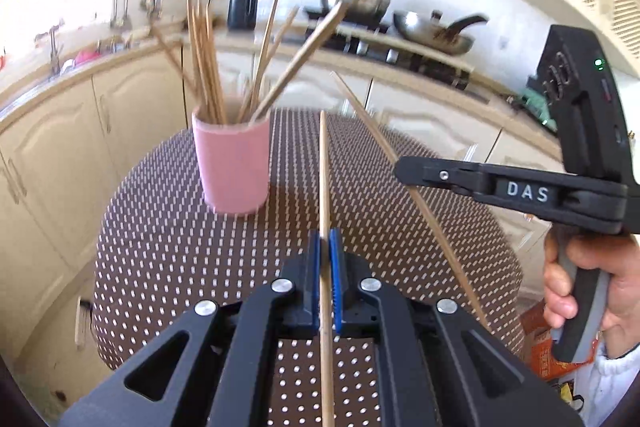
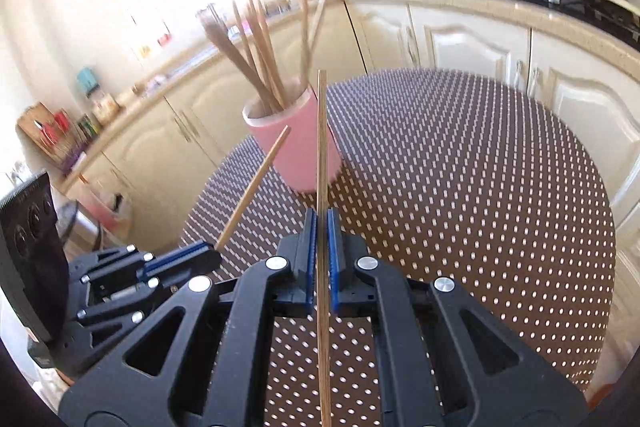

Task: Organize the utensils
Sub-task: 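Lift both held chopsticks up over the pink cup, then lower both held chopsticks into the pink cup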

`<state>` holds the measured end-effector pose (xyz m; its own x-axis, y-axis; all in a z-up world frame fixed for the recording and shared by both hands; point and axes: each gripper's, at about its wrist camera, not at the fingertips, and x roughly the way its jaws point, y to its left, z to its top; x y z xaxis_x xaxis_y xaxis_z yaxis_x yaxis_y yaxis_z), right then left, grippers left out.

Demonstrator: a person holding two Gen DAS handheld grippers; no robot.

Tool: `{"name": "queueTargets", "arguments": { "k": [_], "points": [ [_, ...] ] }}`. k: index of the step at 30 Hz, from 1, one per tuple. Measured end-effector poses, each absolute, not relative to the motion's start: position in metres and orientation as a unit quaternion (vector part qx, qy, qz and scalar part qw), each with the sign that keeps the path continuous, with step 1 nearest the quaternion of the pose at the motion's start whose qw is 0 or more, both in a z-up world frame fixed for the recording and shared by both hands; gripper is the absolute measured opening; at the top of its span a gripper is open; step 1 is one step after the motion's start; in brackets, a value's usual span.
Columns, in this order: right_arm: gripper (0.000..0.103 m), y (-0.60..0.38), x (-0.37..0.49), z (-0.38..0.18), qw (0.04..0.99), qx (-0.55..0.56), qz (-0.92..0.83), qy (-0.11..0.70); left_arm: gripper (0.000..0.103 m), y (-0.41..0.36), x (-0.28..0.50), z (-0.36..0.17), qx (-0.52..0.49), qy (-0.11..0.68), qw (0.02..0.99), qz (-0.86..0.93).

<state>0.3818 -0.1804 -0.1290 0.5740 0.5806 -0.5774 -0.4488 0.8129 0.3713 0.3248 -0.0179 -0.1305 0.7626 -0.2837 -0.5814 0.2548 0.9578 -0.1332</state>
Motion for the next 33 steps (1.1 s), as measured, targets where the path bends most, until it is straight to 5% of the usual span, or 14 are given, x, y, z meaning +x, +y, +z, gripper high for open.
{"name": "queueTargets", "arguments": {
  "k": [16, 33],
  "points": [
    [0.006, -0.173, 0.388, -0.07, 0.915, 0.138, 0.322, 0.201, 0.005, 0.001, 0.316, -0.062, -0.065, 0.099, 0.986, -0.121],
    [0.006, -0.156, 0.495, -0.081, 0.914, 0.184, 0.345, 0.109, 0.005, 0.032, 0.435, -0.062, -0.133, 0.021, 0.988, -0.079]
  ]
}}
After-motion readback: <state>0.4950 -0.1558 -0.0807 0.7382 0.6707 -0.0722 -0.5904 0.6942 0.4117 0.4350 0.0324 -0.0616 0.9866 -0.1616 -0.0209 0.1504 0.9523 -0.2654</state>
